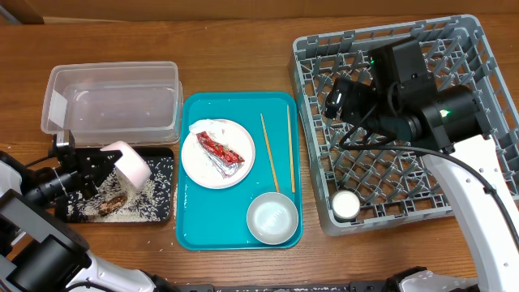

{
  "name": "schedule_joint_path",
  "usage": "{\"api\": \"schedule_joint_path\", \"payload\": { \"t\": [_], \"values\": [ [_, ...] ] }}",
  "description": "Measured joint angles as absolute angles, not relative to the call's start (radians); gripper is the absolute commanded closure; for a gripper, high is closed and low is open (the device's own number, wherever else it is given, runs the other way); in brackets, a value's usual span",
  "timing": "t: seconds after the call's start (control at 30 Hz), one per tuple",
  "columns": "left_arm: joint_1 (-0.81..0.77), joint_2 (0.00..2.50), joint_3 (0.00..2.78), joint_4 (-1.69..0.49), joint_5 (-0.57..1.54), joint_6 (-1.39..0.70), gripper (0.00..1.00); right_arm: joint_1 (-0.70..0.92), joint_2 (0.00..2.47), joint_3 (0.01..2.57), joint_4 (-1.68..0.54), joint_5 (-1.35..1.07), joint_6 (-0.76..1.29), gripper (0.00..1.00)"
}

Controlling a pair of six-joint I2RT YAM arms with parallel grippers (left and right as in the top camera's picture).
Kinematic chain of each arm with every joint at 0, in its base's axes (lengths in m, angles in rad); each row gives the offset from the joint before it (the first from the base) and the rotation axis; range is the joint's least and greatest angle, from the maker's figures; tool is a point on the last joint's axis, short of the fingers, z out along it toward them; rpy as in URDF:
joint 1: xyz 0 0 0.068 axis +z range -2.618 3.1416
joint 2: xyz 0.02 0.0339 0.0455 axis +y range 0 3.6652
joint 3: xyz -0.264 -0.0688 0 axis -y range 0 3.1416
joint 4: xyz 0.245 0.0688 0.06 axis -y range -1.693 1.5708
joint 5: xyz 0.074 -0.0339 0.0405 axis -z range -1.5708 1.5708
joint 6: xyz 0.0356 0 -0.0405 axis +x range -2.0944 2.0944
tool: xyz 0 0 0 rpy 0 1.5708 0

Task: Sort waste into correct bins and load items into the dishwasher
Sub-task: 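Tip the plate over the black tray to dump the food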

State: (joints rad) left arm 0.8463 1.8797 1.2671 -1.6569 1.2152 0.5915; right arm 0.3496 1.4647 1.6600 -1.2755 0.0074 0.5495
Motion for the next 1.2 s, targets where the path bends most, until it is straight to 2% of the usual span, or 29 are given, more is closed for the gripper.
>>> {"api": "schedule_joint_path", "payload": {
  "t": [0.2,0.4,0.47,0.53,0.73,0.83,0.9,1.13,1.2],
  "values": [
    [0.846,1.882,1.267,-1.681,1.215,0.649,0.96,0.349,1.465,1.66,-1.276,0.007,0.55,0.0],
    [0.844,1.883,1.262,-1.686,1.224,0.549,0.96,0.35,1.465,1.66,-1.276,0.007,0.55,0.0],
    [0.839,1.88,1.257,-1.527,1.202,0.521,0.96,0.35,1.465,1.66,-1.272,0.007,0.55,0.0],
    [0.838,1.882,1.255,-1.577,1.177,0.458,0.96,0.35,1.465,1.66,-1.272,0.007,0.55,0.0],
    [0.838,1.882,1.251,-1.535,1.198,0.506,0.96,0.349,1.465,1.66,-1.265,0.007,0.55,0.0],
    [0.83,1.881,1.25,-1.679,1.229,0.571,0.96,0.35,1.465,1.66,-1.267,0.007,0.549,0.0],
    [0.807,1.882,1.25,-1.608,1.235,0.587,0.96,0.35,1.465,1.66,-1.264,0.007,0.549,0.0],
    [0.76,1.882,1.25,-1.559,1.234,0.531,0.96,0.35,1.465,1.66,-1.272,0.007,0.55,0.0],
    [0.743,1.882,1.251,-1.643,1.247,0.534,0.96,0.35,1.465,1.66,-1.273,0.007,0.55,0.0]
  ]
}}
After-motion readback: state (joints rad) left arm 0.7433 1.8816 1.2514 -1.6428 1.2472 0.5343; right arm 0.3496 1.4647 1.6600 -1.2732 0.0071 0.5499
